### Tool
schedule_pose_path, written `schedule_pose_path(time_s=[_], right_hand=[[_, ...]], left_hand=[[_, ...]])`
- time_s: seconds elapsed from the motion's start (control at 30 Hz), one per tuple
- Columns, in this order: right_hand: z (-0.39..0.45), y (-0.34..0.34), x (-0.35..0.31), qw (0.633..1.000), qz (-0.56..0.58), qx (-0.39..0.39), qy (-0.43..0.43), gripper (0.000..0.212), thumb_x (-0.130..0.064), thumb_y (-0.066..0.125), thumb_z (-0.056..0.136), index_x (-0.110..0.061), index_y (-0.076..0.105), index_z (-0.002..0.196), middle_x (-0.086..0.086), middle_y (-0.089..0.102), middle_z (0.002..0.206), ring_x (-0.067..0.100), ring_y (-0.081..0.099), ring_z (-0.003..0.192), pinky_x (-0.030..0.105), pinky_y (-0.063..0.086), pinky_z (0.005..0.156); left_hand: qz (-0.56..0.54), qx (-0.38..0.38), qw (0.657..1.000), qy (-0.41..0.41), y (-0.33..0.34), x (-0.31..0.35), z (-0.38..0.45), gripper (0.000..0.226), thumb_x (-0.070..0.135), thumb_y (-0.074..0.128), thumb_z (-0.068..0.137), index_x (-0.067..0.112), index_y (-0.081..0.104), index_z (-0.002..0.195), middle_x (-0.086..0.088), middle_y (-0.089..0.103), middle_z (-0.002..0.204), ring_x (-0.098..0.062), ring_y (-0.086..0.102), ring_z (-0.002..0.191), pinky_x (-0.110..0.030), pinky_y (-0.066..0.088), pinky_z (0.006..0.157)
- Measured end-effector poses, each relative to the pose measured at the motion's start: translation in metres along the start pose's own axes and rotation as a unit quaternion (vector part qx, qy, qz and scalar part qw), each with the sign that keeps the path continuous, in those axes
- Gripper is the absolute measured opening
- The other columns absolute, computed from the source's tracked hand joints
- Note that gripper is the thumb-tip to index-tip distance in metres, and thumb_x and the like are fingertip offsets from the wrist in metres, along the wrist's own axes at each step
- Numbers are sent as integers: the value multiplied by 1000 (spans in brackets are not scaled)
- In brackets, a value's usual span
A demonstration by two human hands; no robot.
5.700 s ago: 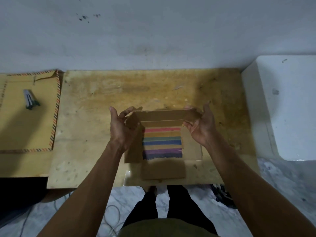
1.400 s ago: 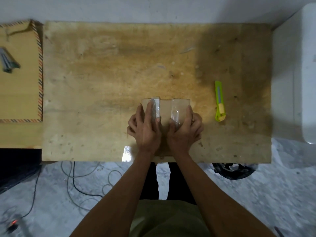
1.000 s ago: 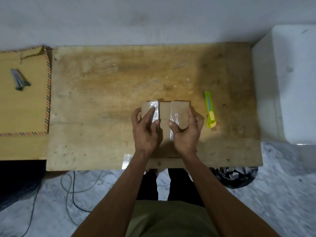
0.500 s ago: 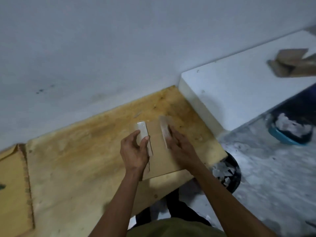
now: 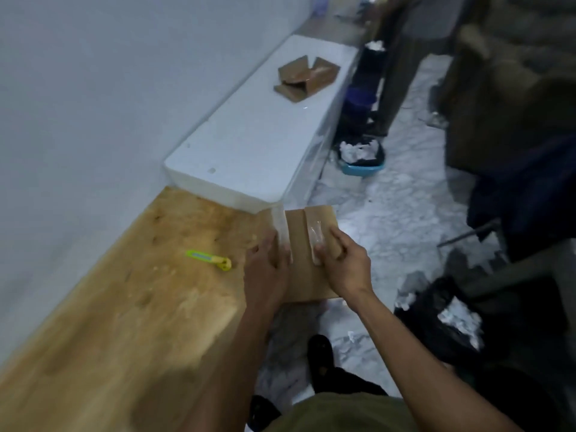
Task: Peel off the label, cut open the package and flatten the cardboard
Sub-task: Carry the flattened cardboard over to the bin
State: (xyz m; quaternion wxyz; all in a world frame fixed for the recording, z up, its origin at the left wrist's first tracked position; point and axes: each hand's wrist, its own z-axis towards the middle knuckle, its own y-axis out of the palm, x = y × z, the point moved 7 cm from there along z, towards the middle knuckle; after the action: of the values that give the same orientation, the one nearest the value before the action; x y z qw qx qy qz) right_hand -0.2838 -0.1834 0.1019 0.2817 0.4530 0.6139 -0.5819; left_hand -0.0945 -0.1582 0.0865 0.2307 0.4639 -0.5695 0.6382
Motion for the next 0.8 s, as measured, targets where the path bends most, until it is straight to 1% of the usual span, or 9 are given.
schedule_pose_path(time_s=[0.07, 0.13, 0.27, 0.4, 0.47, 0.53, 0.67, 0.73, 0.8], right_hand=[[3, -20, 5, 999, -32, 20, -2, 59, -46, 68, 87, -29, 52, 140, -1, 61, 136, 16, 60, 117, 35, 47, 104], [5, -35, 10, 996, -89, 25, -3, 59, -53, 57, 92, -31, 44, 145, 2, 58, 136, 21, 59, 114, 31, 44, 102], [6, -56, 37, 982, -184, 8, 37, 58, -59, 36, 97, -37, 30, 150, 2, 46, 144, 27, 50, 126, 42, 41, 97], [12, -75, 75, 985, -133, 56, 97, 57, -56, 52, 92, -27, 45, 140, 5, 60, 121, 26, 58, 114, 33, 43, 83], [27, -77, 91, 985, -112, 52, 119, 54, -51, 59, 90, -23, 53, 136, 3, 65, 115, 23, 60, 111, 28, 44, 84], [48, -75, 105, 986, -98, 23, 134, 52, -45, 59, 91, -22, 55, 137, 4, 65, 124, 21, 60, 115, 28, 45, 91], [101, -68, 131, 985, -97, -64, 125, 50, -41, 53, 96, -22, 49, 143, 6, 55, 139, 23, 54, 123, 31, 43, 99], [129, -68, 149, 980, -120, -94, 128, 51, -43, 51, 97, -22, 47, 144, 5, 51, 144, 24, 51, 128, 32, 41, 102], [154, -68, 167, 974, -136, -118, 136, 52, -44, 50, 98, -21, 46, 144, 6, 52, 144, 25, 51, 128, 33, 41, 102]], left_hand=[[33, -29, 999, 10, 21, 10, 3, 53, 47, 48, 97, 31, 46, 148, -13, 62, 132, -30, 57, 119, -32, 43, 97], [49, -51, 997, 23, 39, 19, 6, 51, 41, 50, 100, 31, 43, 149, -14, 60, 134, -30, 56, 118, -28, 39, 94], [54, -93, 993, 41, 77, 28, 4, 52, 34, 56, 99, 24, 45, 149, -19, 57, 132, -32, 57, 116, -21, 34, 87], [78, -138, 987, 18, 119, 23, 2, 52, 28, 61, 96, 15, 50, 145, -20, 62, 128, -34, 55, 117, -19, 29, 82], [103, -161, 982, -7, 138, 19, 7, 50, 27, 58, 96, 12, 49, 143, -16, 59, 135, -33, 52, 123, -25, 32, 91], [122, -176, 976, -30, 154, 14, 17, 48, 28, 55, 95, 11, 49, 140, -10, 57, 138, -31, 52, 125, -31, 37, 98], [131, -165, 973, -92, 188, 4, 45, 42, 24, 59, 92, 13, 56, 133, -12, 67, 119, -32, 64, 106, -29, 43, 80], [134, -159, 970, -126, 210, 0, 57, 46, 24, 62, 93, 13, 55, 138, -16, 67, 123, -34, 64, 109, -34, 49, 87], [161, -177, 960, -144, 235, -4, 68, 49, 29, 58, 97, 15, 51, 143, -15, 61, 135, -32, 60, 119, -36, 46, 96]])
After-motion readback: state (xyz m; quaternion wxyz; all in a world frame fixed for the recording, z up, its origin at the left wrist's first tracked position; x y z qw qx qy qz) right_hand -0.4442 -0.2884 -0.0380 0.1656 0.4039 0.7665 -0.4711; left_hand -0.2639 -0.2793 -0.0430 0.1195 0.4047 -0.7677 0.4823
